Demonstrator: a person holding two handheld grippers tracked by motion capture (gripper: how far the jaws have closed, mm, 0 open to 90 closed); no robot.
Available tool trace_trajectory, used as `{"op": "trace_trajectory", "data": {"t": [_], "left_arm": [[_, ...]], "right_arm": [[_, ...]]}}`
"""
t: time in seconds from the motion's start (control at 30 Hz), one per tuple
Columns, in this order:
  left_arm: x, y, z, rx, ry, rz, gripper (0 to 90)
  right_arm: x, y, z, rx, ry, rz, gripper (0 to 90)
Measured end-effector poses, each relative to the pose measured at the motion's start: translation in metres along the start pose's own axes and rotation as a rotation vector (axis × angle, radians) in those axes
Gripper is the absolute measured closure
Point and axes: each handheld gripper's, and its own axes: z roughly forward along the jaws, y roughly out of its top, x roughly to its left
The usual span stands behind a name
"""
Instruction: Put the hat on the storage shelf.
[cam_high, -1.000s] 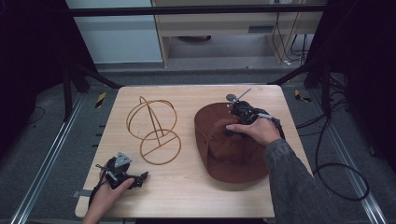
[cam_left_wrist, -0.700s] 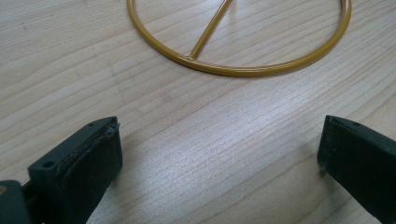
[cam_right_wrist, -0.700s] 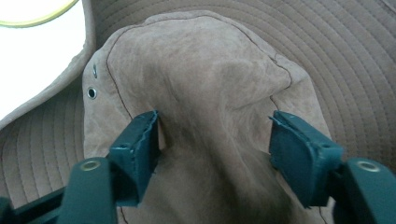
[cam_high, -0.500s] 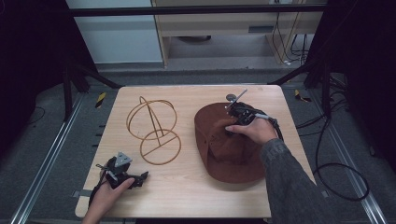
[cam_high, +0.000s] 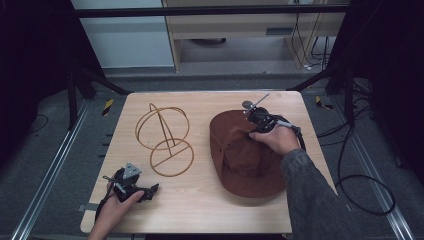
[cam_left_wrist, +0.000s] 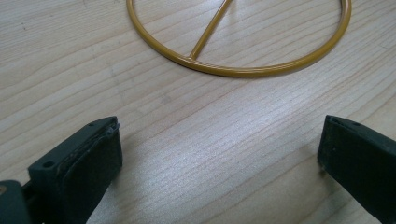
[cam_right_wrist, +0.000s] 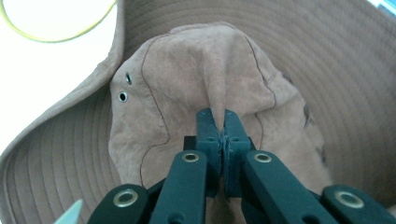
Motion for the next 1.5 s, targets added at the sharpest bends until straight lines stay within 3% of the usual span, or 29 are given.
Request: {"op": "trace_trajectory", "data": {"t": [0.3, 0.5, 1.0, 1.13, 1.37, 1.5], "left_arm": [[0.0, 0.0, 0.0, 0.003, 0.0, -0.001, 0.0], [0.0, 0.0, 0.0, 0.003, 0.003, -0.004, 0.0], [-0.001, 0.0, 0.0, 0.003, 0.003, -0.004, 0.0], [0.0, 0.0, 0.0, 0.003, 0.001, -0.002, 0.0], [-0.001, 0.0, 0.0, 0.0, 0.002, -0.006, 0.0], [0.0, 0.0, 0.0, 0.0, 0.003, -0.003, 0.0]], "right_arm": [[0.01, 0.004, -0.047, -0.116, -0.017, -0.005, 89.3], [0.023, 0.015, -0.085, -0.187, -0.021, -0.034, 89.3], [0.062, 0.053, -0.159, -0.333, -0.036, -0.121, 89.2], [0.07, 0.059, -0.17, -0.389, -0.031, -0.13, 89.3], [0.088, 0.065, -0.174, -0.468, -0.012, -0.143, 89.3], [0.097, 0.072, -0.178, -0.483, -0.005, -0.159, 89.3]]}}
